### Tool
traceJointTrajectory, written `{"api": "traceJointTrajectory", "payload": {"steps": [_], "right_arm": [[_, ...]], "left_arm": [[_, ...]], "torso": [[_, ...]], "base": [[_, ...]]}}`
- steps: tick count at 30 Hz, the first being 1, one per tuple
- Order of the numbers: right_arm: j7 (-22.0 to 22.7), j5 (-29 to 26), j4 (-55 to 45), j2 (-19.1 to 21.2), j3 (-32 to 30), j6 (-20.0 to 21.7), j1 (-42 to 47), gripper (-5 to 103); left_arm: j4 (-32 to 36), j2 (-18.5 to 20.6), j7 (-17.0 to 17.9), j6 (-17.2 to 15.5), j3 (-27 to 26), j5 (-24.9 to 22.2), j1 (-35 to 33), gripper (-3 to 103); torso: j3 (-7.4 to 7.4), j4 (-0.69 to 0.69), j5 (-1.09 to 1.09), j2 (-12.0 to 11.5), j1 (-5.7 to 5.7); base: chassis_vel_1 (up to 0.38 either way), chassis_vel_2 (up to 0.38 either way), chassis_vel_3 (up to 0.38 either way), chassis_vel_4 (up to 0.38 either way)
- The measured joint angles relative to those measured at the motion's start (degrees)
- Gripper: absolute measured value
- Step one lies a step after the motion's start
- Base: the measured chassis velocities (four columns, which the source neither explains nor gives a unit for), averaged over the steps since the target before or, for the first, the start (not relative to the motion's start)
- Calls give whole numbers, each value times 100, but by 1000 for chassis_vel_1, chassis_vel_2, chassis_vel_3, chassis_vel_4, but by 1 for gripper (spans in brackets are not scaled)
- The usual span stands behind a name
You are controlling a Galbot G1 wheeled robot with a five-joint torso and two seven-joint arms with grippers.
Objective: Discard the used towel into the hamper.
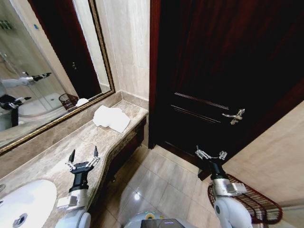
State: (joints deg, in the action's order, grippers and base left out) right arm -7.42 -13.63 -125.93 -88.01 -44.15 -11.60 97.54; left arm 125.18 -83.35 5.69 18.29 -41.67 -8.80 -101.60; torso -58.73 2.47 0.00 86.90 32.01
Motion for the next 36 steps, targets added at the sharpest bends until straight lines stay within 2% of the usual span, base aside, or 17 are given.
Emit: {"api": "traceJointTrajectory", "payload": {"steps": [18, 23, 24, 29, 36], "right_arm": [[-66, 11, -6, -34, -8, -58, 58, 100], [29, -46, 60, -9, -18, -206, 18, 100], [20, -51, 70, 1, -34, -232, 27, 100], [-41, -56, 134, -4, -58, -321, 86, 100], [-191, -48, 109, -28, -55, -205, 131, 100]], "left_arm": [[17, -133, 30, 59, 27, 103, -14, 99], [17, -136, 81, 68, 40, 103, 6, 99], [17, -139, 88, 75, 56, 101, 17, 96], [18, -219, 196, 28, 155, 48, 72, 99], [15, -290, 186, 28, 199, 73, 71, 99]], "torso": [[0, 0, 0, 0, 0], [0, 0, -1, 0, 0], [0, 0, -1, 0, 0], [0, 0, 1, 0, 0], [0, 0, 0, 0, 0]], "base": [[30, 24, -28, -27], [51, 47, -53, -53], [0, 0, 0, 0], [0, 0, 0, 0], [0, 0, 0, 0]]}}
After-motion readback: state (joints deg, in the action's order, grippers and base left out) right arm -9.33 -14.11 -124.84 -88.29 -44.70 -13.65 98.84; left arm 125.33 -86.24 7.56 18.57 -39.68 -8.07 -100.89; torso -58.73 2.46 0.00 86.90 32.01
